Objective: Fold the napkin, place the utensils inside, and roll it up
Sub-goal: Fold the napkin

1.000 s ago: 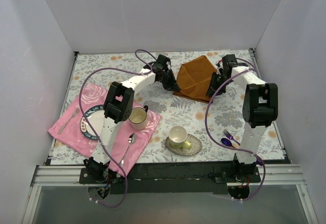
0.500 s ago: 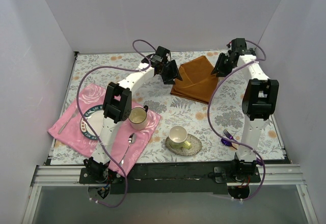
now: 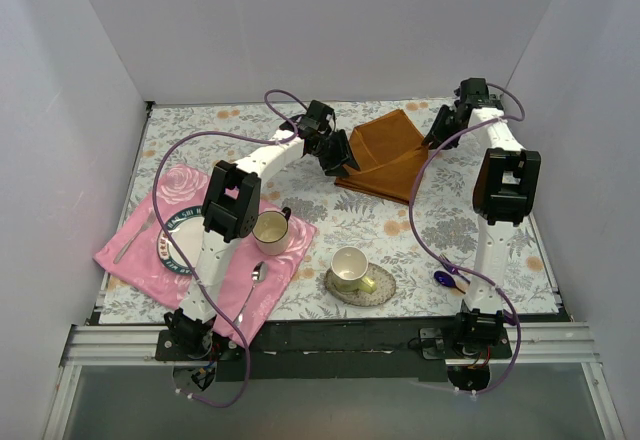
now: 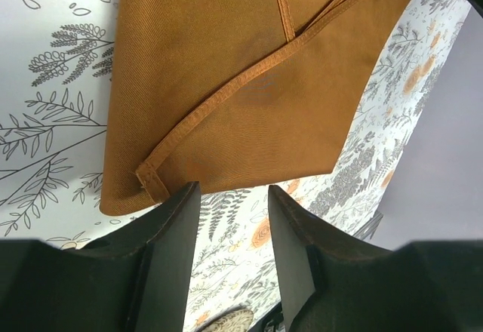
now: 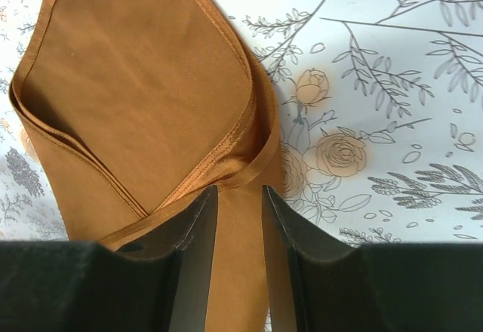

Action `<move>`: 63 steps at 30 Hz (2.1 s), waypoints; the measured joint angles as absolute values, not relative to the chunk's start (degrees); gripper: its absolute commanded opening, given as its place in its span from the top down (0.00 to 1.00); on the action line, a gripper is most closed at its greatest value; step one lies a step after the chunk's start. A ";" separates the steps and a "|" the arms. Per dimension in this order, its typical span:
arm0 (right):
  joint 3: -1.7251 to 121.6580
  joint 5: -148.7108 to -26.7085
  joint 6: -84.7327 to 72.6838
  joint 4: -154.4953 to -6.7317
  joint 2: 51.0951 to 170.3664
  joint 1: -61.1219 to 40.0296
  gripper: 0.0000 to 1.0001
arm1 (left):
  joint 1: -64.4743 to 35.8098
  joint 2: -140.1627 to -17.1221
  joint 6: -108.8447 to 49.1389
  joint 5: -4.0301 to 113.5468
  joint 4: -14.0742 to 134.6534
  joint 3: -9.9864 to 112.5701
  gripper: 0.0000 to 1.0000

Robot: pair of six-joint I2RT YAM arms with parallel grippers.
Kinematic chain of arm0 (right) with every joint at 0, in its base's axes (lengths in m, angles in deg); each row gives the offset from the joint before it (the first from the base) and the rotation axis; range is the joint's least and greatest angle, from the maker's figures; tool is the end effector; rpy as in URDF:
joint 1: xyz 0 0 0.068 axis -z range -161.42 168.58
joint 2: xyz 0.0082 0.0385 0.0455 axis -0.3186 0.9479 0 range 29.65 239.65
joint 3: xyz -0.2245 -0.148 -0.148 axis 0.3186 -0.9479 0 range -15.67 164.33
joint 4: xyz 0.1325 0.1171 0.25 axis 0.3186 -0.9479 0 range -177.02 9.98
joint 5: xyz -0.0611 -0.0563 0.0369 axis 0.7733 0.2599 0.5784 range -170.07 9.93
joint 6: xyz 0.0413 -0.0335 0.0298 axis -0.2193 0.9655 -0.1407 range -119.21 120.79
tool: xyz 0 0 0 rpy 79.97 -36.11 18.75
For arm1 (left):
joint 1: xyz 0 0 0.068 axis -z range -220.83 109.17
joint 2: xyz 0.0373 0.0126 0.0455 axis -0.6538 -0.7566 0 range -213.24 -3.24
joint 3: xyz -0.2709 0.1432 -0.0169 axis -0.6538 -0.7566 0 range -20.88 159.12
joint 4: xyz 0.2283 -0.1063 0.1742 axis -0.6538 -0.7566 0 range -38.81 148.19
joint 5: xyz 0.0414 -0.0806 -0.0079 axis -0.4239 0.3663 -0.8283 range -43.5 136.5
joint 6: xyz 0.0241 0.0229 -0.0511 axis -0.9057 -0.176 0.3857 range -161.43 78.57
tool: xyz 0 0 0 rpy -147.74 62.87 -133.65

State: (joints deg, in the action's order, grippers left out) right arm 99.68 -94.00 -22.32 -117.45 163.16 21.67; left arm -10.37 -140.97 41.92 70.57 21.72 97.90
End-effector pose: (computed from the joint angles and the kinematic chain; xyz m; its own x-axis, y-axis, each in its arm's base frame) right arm 0.5890 -0.0208 0.1988 -0.7906 0.4241 -0.4417 0.2465 0.8807 0.4044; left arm 0.5103 -0.3216 0.1813 -0.7401 -0.6169 0.2678 -0.6283 0.4922 -0.6025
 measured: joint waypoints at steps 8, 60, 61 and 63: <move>98.00 -95.95 -22.21 -115.87 163.25 21.41 0.68 | -10.51 -140.97 41.26 68.61 20.89 97.64 0.62; 72.03 -71.64 25.00 -115.77 137.79 -13.32 0.40 | -19.12 -102.37 51.99 64.43 9.04 71.83 0.21; 71.18 -70.57 26.40 -116.01 138.14 -14.43 0.40 | -19.34 -101.73 52.28 64.45 8.54 70.56 0.21; 69.50 -68.80 28.82 -115.68 138.64 -16.45 0.41 | -19.25 -101.23 52.50 64.47 7.79 69.03 0.21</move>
